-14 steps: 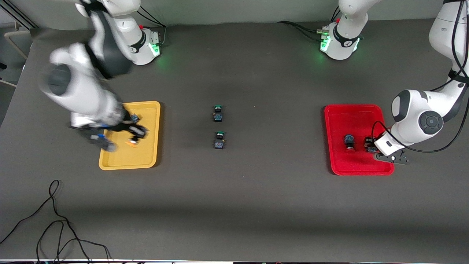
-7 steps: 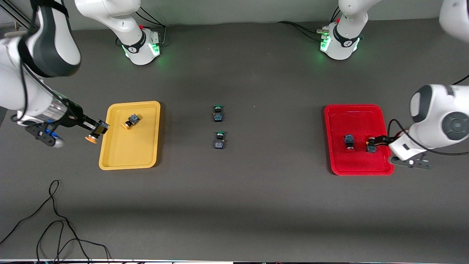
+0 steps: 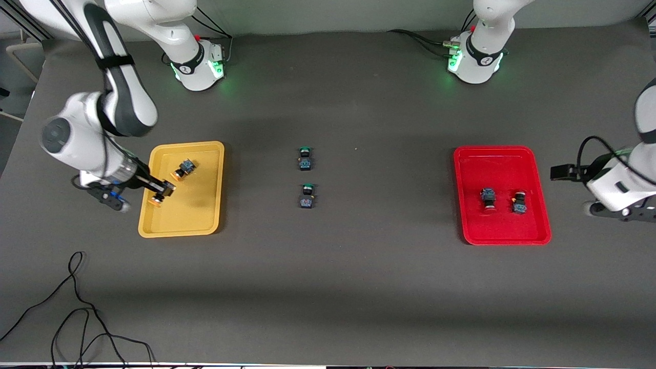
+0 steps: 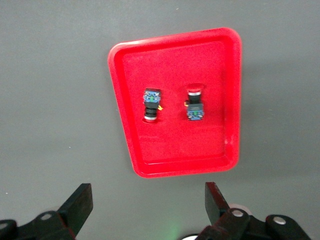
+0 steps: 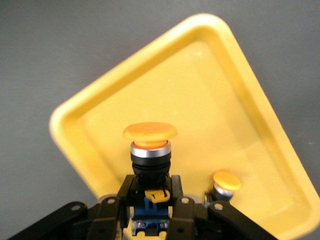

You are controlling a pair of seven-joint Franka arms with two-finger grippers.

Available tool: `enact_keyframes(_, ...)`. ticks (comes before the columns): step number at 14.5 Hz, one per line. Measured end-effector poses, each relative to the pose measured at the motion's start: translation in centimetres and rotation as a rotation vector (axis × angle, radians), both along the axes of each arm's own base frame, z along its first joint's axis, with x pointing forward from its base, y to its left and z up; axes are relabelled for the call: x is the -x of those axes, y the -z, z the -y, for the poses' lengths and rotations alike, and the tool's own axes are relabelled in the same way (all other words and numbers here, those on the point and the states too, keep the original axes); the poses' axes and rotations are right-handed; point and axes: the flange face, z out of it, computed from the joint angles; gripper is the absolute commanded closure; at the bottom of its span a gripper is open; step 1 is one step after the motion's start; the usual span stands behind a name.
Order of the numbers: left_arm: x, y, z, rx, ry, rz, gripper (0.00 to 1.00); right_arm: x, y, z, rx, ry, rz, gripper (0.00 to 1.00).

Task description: Place red and yellow buttons in trays

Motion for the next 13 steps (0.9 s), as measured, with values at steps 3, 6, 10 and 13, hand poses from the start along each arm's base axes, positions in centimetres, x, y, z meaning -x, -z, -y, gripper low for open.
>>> enact_keyframes(3, 0.8, -3.4, 1.0, 0.041, -0.015, 0.047, 0.0, -0.2, 4.8, 0.1, 0.019, 0.002, -0.007, 0.89)
enact_keyframes(6, 1.8, -6.0, 2.6, 0.026, -0.006, 0.085, 0.0, -0.1, 7.2, 0.0, 0.028, -0.002, -0.016, 0.86)
enact_keyframes(10, 3.2, -6.8, 5.0, 0.013, 0.008, 0.114, 0.0, -0.1, 8.6, -0.1, 0.027, 0.009, -0.018, 0.73)
enact_keyframes(13, 4.5, -6.9, 5.6, 0.006, 0.015, 0.125, 0.0, -0.1, 8.7, -0.3, 0.019, 0.018, -0.018, 0.09)
